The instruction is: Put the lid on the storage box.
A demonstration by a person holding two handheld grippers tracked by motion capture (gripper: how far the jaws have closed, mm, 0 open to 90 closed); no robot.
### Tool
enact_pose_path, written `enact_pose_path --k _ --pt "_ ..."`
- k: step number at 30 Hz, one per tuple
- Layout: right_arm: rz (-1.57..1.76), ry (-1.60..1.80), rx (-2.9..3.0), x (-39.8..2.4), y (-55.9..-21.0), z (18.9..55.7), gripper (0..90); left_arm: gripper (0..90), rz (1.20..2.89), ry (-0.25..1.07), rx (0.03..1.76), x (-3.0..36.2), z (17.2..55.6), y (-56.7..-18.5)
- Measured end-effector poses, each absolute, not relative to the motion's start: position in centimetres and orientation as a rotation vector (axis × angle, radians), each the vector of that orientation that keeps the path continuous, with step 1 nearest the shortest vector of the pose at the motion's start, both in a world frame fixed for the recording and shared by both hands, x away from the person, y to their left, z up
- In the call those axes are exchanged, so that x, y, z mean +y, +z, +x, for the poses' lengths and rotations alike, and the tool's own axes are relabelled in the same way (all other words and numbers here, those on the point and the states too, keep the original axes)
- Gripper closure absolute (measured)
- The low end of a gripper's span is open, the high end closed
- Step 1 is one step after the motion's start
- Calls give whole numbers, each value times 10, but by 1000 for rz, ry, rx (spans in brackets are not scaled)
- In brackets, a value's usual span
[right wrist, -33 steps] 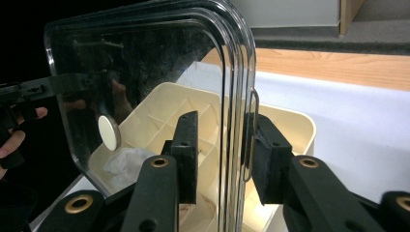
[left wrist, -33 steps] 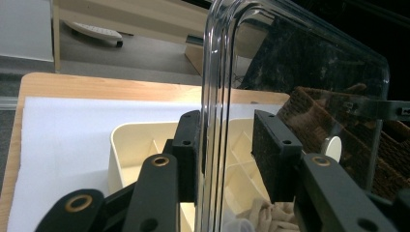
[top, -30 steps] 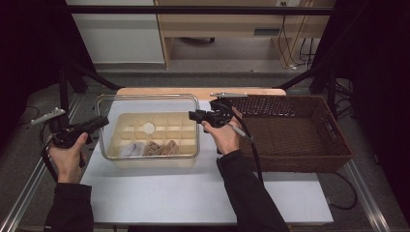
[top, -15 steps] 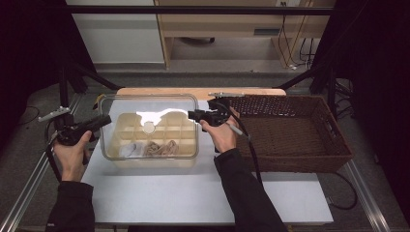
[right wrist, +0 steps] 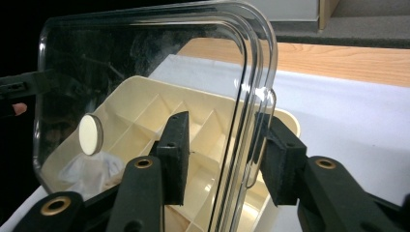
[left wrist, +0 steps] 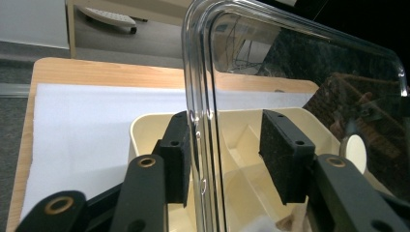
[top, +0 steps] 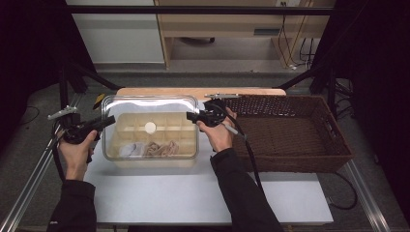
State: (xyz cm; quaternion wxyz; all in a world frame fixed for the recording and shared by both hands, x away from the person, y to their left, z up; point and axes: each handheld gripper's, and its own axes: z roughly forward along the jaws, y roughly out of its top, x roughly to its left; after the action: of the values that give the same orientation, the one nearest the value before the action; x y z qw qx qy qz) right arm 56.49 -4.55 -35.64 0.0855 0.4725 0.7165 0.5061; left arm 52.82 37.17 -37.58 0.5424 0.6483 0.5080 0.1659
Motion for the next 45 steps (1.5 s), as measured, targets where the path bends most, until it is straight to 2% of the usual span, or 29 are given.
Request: enact_pose_path --k 18,28,45 --pt "1408 1460 2116 -36 -376 576 477 464 1614 419 1212 366 542 -388" --pt "1450 1419 2120 -28 -391 585 408 431 1646 381 1244 366 554 -400" --pt "1487 1380 2134 -23 -408 593 346 392 1673 346 1298 365 563 -414"
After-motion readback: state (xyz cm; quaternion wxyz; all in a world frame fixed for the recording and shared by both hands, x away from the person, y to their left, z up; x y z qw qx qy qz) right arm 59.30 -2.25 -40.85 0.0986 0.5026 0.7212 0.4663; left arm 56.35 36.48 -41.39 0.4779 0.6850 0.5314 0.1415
